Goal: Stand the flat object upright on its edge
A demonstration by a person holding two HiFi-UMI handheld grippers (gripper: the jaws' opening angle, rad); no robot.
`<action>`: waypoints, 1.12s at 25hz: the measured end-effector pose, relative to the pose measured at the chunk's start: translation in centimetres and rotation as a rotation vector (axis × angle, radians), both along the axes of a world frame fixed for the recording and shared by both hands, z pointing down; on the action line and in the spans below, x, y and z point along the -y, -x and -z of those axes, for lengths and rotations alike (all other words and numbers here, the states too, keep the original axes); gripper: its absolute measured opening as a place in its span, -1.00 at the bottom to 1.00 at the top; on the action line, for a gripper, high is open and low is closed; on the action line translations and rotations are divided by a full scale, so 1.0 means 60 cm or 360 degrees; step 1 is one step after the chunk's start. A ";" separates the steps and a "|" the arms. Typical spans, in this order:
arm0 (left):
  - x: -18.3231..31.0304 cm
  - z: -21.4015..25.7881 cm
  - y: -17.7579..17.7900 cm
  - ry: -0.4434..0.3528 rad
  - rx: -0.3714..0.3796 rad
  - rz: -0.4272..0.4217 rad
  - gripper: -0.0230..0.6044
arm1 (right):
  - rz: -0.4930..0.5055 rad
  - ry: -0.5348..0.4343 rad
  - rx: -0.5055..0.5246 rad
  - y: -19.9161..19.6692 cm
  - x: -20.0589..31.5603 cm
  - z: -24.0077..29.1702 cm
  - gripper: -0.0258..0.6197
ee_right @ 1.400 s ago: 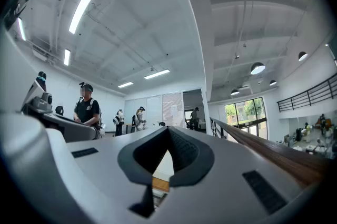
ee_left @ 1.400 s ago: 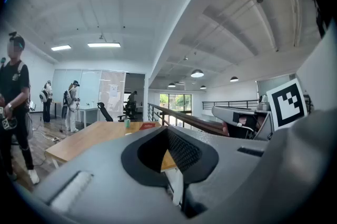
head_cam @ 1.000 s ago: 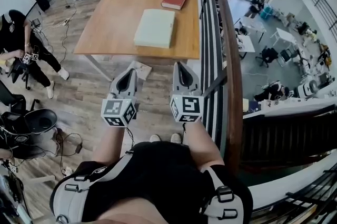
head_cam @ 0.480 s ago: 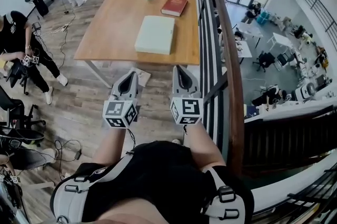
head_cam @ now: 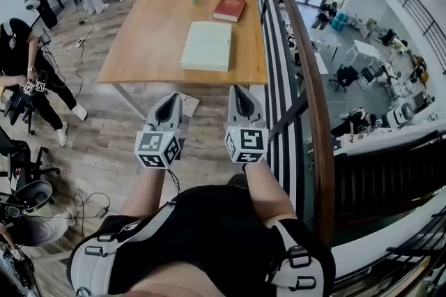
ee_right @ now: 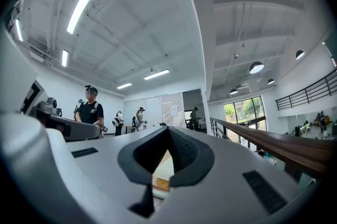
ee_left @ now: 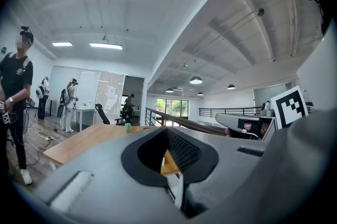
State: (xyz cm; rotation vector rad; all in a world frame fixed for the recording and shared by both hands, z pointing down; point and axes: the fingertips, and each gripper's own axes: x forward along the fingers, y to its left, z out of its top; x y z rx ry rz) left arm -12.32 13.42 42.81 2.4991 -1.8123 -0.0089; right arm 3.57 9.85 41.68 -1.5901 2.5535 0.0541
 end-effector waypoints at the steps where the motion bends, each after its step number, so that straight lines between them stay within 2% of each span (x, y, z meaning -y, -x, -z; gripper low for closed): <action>1: 0.000 -0.002 0.004 0.0002 -0.0002 -0.0005 -0.92 | -0.0010 0.0000 -0.0003 0.002 -0.001 -0.001 -0.90; 8: 0.011 -0.006 0.026 0.0004 -0.0038 0.0006 -0.92 | -0.0002 -0.0016 -0.0027 0.021 0.007 0.006 -0.90; 14: 0.046 -0.008 0.016 -0.0034 0.0016 -0.0020 -0.92 | -0.0008 0.0007 0.0020 0.014 0.056 -0.007 -0.90; 20: 0.124 -0.013 0.012 -0.0040 0.0033 -0.0017 -0.92 | -0.0007 -0.0021 -0.0007 0.019 0.131 -0.015 -0.90; 28: 0.276 -0.015 -0.011 -0.0021 0.0061 -0.0023 -0.92 | -0.0025 -0.0018 -0.0001 -0.008 0.277 -0.015 -0.90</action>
